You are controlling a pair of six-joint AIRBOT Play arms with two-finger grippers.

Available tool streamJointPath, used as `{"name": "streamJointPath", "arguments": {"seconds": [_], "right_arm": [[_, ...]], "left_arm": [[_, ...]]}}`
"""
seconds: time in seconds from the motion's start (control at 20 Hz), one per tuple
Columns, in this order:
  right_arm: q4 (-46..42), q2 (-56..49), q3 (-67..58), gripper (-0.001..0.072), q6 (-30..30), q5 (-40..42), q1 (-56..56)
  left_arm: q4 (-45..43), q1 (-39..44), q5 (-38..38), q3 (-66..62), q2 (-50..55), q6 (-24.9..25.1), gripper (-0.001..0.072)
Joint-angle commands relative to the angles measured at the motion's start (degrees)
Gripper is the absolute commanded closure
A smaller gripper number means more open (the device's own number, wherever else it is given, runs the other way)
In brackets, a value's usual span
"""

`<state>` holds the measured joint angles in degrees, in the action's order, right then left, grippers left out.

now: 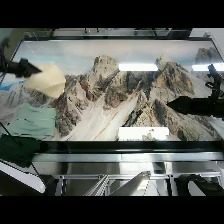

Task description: Fold the shirts.

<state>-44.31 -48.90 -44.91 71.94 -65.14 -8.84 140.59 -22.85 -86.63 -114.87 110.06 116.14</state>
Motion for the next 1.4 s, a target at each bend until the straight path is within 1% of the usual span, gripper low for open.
{"name": "streamJointPath", "arguments": {"seconds": [0.0,0.1,0.2,0.35,0.45,0.5,0.55,0.6,0.65,0.7,0.75,0.9,0.95,1.0,1.05,1.15,1.25,1.35], "right_arm": [[0.02,-0.04,0.02,0.0665,0.0,-0.42,0.07],[-0.02,-0.07,0.02,0.0665,0.0,-0.39,0.04],[-0.02,-0.09,0.02,0.0665,0.0,-0.42,0.04],[-0.02,-0.09,0.02,0.0665,0.0,-0.46,0.07],[-0.04,-0.11,0.02,0.0665,0.0,-0.96,0.04],[-0.07,-0.11,0.02,0.0665,0.0,-1.14,0.04],[-0.04,-0.11,0.02,0.0664,0.0,-1.11,0.02],[-0.04,-0.11,0.02,0.0661,0.0,-1.44,0.02],[-0.22,-0.11,0.02,0.0537,0.02,-2.01,0.0],[-0.92,-0.11,0.02,0.031,0.04,-2.4,0.0],[-1.79,-0.17,0.02,0.0246,0.04,-3.17,0.0],[-3.06,-1.46,0.07,0.0244,-0.04,-4.96,0.04],[-3.02,-2.67,0.15,0.019,-0.46,-4.79,0.09],[-3.04,-4.17,0.39,0.0151,-0.83,-4.44,0.35],[-2.73,-6.32,0.76,0.0129,-0.85,-3.56,0.57],[-1.7,-11.72,0.87,0.013,-1.51,-0.52,1.99],[1.92,-17.35,0.87,0.0135,-4.04,2.93,3.85],[5.79,-23.8,0.85,0.0136,-6.1,7.37,6.8]], "left_arm": [[12.02,8.87,0.94,-4.37,-7.48,0.0,0.0687],[11.8,15.87,2.51,0.2,-13.94,2.67,0.0687],[9.81,22.47,3.02,3.96,-17.75,2.95,0.0689],[7.39,31.71,2.93,9.2,-19.43,2.91,0.0689],[7.41,37.16,4.24,13.84,-19.26,2.89,0.0686],[7.39,39.5,5.81,16.31,-19.02,2.91,0.0484],[7.43,41.35,7.56,18.25,-18.6,2.91,0.0165],[7.54,42.47,9.09,19.56,-18.1,2.36,-0.0011],[7.58,42.91,9.38,19.93,-17.51,2.25,-0.0004],[7.54,42.73,8.85,19.61,-16.96,1.6,-0.0004],[7.48,41.86,7.43,18.82,-16.59,0.07,-0.0004],[7.37,36.61,-1.18,18.56,-16.9,-4.31,-0.0004],[7.34,34.93,-4.11,20.74,-17.46,-5.01,-0.0004],[6.69,33.35,-5.97,24.44,-18.38,-5.09,-0.0004],[4.68,32.15,-5.51,29.29,-19.61,-5.11,-0.0005],[0.46,30.32,0.57,40.15,-21.97,-5.05,-0.0004],[0.11,29.16,8.57,50.1,-22.6,-4.24,-0.0003],[0.15,29.14,13.9,56.02,-20.65,-1.95,-0.0003]]}}
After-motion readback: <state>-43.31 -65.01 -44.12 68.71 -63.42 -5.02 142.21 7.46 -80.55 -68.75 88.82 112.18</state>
